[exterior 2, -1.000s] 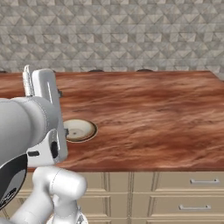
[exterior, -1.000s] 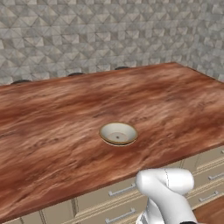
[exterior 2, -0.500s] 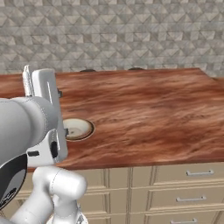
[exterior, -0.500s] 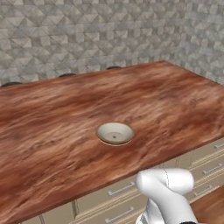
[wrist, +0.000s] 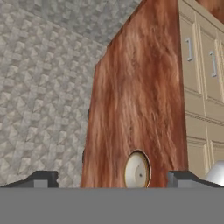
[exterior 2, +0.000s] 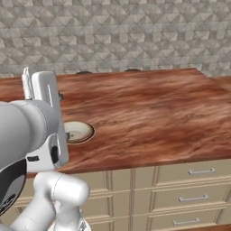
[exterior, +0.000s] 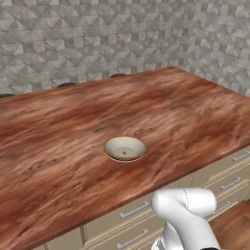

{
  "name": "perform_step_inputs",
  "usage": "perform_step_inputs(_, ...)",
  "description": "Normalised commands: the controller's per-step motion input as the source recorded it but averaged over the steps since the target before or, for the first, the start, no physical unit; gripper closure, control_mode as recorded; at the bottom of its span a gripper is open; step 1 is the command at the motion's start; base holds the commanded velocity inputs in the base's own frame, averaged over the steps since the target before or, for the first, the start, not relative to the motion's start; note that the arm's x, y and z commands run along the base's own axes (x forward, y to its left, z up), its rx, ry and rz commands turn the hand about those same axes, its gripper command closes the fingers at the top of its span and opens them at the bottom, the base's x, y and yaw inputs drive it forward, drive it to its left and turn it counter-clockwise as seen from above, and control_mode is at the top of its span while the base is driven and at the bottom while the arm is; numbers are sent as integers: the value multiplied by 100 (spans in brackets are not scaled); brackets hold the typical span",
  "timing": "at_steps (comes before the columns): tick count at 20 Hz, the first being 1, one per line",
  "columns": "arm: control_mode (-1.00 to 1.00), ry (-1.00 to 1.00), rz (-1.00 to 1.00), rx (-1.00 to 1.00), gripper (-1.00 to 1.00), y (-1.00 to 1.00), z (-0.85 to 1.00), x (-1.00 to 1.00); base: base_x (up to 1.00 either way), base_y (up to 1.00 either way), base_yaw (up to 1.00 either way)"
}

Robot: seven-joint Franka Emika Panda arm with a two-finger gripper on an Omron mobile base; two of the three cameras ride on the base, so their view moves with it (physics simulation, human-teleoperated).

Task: Move the bowls from the cabinet to the plates on the dining table.

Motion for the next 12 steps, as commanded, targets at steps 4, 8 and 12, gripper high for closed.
perform_step_inputs(4,100,0,0,0,-100,0,0,0,1,-51,-9)
perform_step_inputs(8,100,0,0,0,-100,0,0,0,0,-60,-4)
perform_step_inputs(12,100,0,0,0,-100,0,0,0,0,-62,-3)
